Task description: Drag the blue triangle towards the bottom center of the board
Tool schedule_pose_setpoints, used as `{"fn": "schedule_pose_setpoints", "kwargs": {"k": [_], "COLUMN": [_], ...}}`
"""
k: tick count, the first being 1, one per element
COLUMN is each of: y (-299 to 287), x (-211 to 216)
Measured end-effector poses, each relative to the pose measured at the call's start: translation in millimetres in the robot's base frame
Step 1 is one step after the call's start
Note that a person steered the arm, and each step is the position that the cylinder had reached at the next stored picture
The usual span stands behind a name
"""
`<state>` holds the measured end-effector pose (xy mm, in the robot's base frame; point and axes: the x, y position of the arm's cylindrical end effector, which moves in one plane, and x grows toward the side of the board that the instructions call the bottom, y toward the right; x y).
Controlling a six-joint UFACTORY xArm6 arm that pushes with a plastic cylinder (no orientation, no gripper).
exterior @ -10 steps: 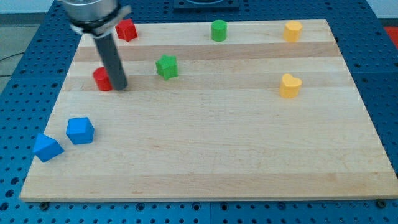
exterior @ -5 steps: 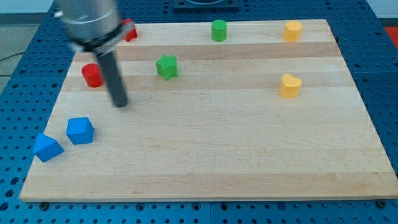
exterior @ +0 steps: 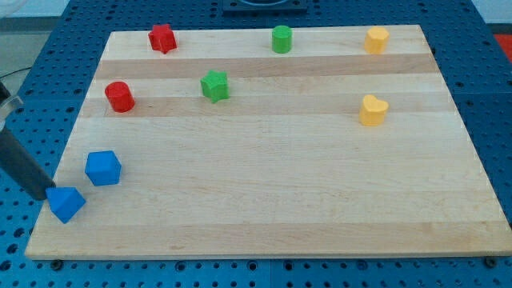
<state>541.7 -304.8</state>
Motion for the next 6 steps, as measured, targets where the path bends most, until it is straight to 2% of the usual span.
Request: {"fn": "schedule_pose_setpoints", "kwargs": {"k": [2, 3, 4, 6], "y": [46.2, 2.2, 22.9, 201.2], "x": [13.2, 25.2, 36.0, 29.6]}}
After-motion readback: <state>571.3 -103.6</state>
